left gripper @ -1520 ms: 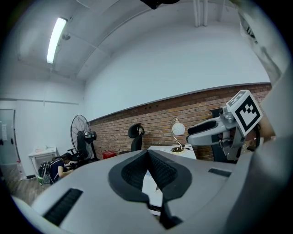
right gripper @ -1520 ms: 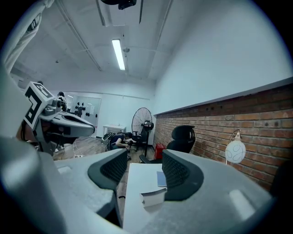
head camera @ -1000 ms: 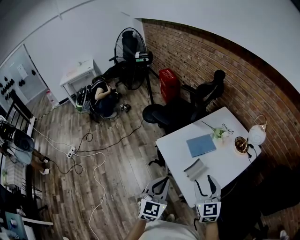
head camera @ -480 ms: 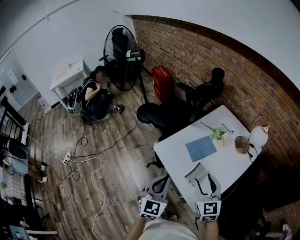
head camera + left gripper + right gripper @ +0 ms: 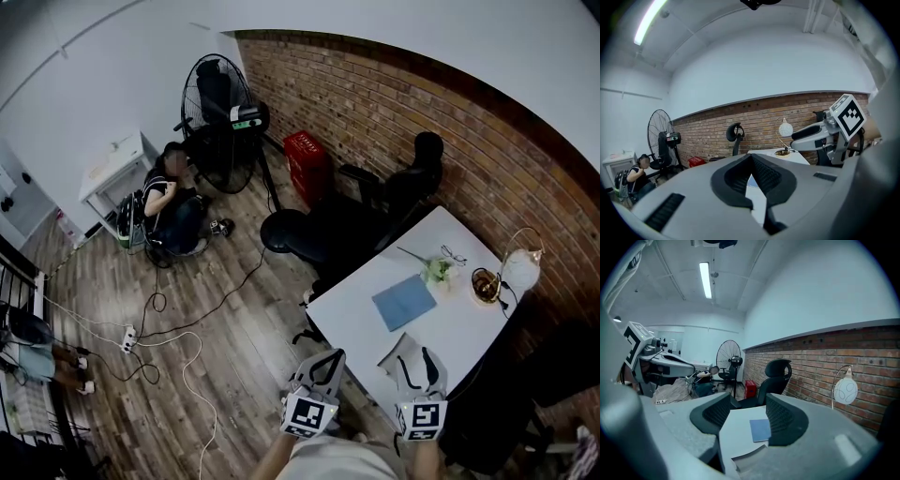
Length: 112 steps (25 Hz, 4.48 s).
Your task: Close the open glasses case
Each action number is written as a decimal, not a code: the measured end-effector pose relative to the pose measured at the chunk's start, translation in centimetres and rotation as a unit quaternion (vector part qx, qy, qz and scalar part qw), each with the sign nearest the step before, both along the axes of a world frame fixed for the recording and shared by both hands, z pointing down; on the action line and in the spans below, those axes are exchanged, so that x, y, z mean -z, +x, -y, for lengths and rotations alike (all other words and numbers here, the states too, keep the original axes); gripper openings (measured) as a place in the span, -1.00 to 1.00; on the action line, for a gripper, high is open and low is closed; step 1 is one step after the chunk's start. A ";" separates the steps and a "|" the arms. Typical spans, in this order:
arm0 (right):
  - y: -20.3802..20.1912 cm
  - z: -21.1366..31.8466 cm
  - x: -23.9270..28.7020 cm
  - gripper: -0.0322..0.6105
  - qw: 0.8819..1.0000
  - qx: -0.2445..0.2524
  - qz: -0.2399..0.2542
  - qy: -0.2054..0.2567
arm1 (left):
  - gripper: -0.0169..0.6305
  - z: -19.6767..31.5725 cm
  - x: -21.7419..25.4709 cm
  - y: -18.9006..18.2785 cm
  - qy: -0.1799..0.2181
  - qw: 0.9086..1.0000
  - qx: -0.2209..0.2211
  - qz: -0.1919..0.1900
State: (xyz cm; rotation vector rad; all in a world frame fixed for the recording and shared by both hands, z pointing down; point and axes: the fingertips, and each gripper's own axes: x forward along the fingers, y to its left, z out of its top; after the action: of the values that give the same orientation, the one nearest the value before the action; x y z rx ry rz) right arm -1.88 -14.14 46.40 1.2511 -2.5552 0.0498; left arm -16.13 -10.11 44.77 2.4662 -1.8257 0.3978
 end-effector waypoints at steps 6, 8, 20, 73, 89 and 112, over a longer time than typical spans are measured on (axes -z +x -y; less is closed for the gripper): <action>-0.9 1.4 -1.1 -0.16 0.999 -0.038 -0.003 -0.007 | -0.94 2.2 -1.0 -1.9 -0.007 1.000 -0.029 0.000; -1.0 1.6 -1.4 -0.16 0.999 -0.051 -0.005 -0.008 | -0.94 2.8 -1.1 -2.4 -0.008 0.999 -0.038 0.004; 1.6 2.1 -4.4 -0.16 0.992 -0.119 -0.023 -0.031 | -0.94 5.0 -4.0 -2.1 -0.025 0.997 -0.075 -0.003; 10.2 3.0 -23.1 -0.16 0.962 -0.184 -0.033 -0.199 | -0.94 9.5 -22.9 12.7 -0.179 0.959 -0.217 0.026; 9.9 2.5 -25.8 -0.16 0.953 -0.197 -0.035 -0.226 | -0.94 8.6 -26.6 14.8 -0.212 0.942 -0.256 0.033; 9.0 2.6 -27.3 -0.16 0.952 -0.191 -0.038 -0.236 | -0.94 7.4 -29.2 17.6 -0.234 0.924 -0.300 0.041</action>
State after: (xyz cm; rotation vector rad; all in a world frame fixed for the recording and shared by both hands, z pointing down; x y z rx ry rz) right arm 7.11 -16.77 73.68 1.4785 -2.0263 0.6388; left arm 1.51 -17.52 73.95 2.5984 -0.7967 0.8537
